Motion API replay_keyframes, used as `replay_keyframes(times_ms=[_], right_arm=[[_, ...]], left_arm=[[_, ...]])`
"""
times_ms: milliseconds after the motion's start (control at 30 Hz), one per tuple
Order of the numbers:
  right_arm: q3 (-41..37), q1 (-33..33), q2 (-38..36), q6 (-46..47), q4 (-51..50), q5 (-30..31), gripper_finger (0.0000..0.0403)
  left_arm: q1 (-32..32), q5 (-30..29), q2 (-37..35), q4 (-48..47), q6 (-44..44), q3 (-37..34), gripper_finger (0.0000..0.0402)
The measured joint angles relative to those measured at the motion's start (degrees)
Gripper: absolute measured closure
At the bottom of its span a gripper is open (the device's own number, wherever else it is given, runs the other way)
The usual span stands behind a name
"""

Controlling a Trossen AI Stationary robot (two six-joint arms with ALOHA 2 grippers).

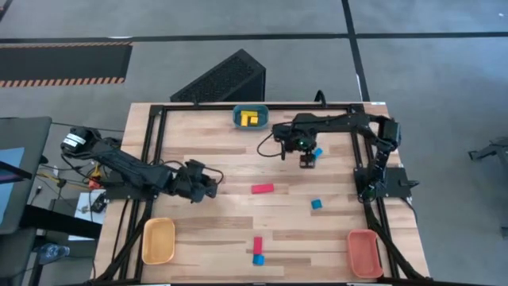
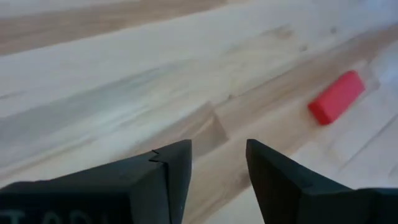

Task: Sort & place blocks by color
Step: Put the top right blue block into the yellow bin

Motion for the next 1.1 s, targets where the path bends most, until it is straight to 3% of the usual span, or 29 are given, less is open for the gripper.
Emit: replay_keyframes(times_ms=[167,400,733,900,1000,1100], right_arm=[[-8.3,-1.6,-3.4,-13.3,5.5,-1.3,0.0108],[-15.5,-2.6,-5.1,-13.5,19.4,-0.1,0.0108],[-22.2,-2.8,-6.5,-12.8,27.2,0.8,0.0108],[-22.4,-4.7,-6.5,-8.1,28.6,-6.0,0.0108],[-22.4,-6.1,-6.4,-4.6,29.5,-10.4,0.011],[-22.4,-6.9,-6.4,-3.9,29.6,-11.0,0.0125]], left_arm=[[3.4,-1.4,0.0,1.0,0.0,0.0,0.0261],[7.6,-1.5,0.0,2.2,6.6,0.0,0.0261],[13.0,3.5,0.0,5.3,13.2,0.0,0.0261],[14.0,4.8,0.0,5.2,13.4,0.0,0.0262],[13.9,9.3,0.0,5.2,13.8,0.0,0.0262],[13.8,14.0,0.0,4.7,14.8,0.0,0.0262]])
